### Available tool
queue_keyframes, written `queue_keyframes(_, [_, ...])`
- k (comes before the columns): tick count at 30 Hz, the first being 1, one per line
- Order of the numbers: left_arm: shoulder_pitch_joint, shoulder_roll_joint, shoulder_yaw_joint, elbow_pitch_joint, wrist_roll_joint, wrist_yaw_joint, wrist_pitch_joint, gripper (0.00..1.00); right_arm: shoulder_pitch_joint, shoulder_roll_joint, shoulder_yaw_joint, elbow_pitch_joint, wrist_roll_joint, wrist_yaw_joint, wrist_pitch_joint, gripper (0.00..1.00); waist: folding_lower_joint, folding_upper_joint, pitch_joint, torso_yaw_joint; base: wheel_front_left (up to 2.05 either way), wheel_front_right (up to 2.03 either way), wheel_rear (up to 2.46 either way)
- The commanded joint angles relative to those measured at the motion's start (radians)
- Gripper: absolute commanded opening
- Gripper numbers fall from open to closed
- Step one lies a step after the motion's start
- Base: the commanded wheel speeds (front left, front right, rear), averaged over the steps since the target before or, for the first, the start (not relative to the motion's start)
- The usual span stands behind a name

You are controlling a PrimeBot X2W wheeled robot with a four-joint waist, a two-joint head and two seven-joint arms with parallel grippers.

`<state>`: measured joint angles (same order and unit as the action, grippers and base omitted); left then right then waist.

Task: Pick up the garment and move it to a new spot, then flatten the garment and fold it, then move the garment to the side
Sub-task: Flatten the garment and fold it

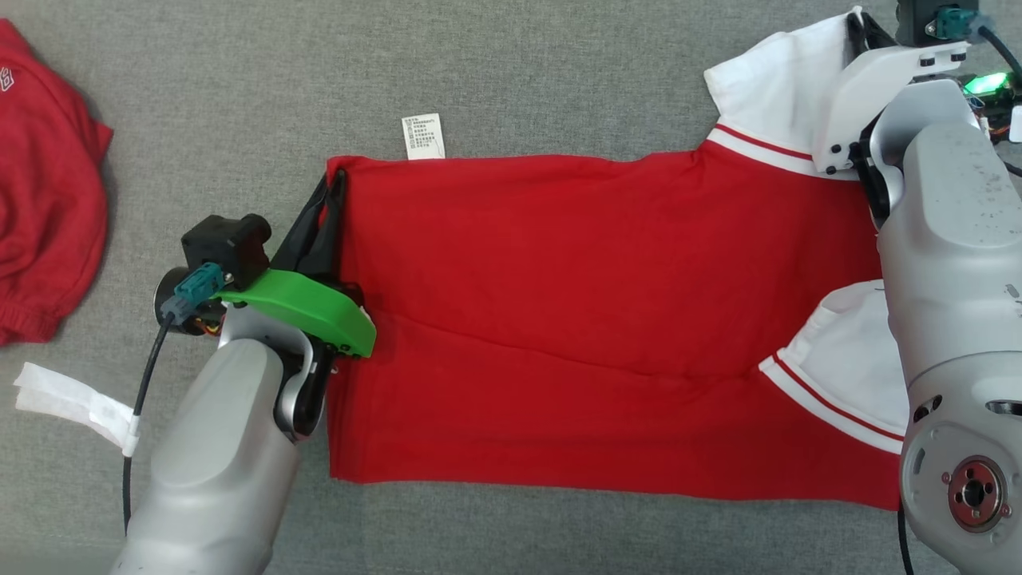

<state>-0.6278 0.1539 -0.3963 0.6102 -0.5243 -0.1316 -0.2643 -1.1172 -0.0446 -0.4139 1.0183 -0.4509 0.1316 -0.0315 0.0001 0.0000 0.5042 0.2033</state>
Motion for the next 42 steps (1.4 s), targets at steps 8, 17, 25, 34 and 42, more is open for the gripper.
queue_keyframes(8, [-0.007,0.016,0.083,-0.065,0.028,0.002,0.000,0.00,-0.036,-0.010,-0.040,-0.085,0.013,-0.002,-0.230,0.00,-0.0001,0.0000,-0.041,-0.030,0.00,0.00,0.00])
queue_keyframes(17, [0.058,0.020,0.154,-0.113,0.083,0.002,0.000,0.00,0.119,-0.009,0.162,-0.322,0.304,-0.002,-0.234,0.00,-0.0001,0.0000,-0.123,-0.103,0.00,0.00,0.00])
queue_keyframes(25, [0.165,0.031,0.193,-0.122,0.138,0.002,0.000,0.00,0.383,-0.008,0.231,-0.443,0.463,-0.002,-0.234,0.00,-0.0001,0.0000,-0.200,-0.178,0.00,0.00,0.00])
queue_keyframes(34, [0.310,0.008,0.216,-0.085,0.164,0.002,0.000,0.16,0.597,-0.009,0.253,-0.406,0.561,-0.002,-0.235,0.00,-0.0001,0.0000,-0.266,-0.205,0.00,0.00,0.00])
queue_keyframes(42, [0.434,-0.041,0.295,-0.075,0.204,0.002,0.000,1.00,0.688,-0.008,0.217,-0.404,0.578,-0.002,-0.235,1.00,-0.0001,0.0000,-0.317,-0.192,0.00,0.00,0.00])
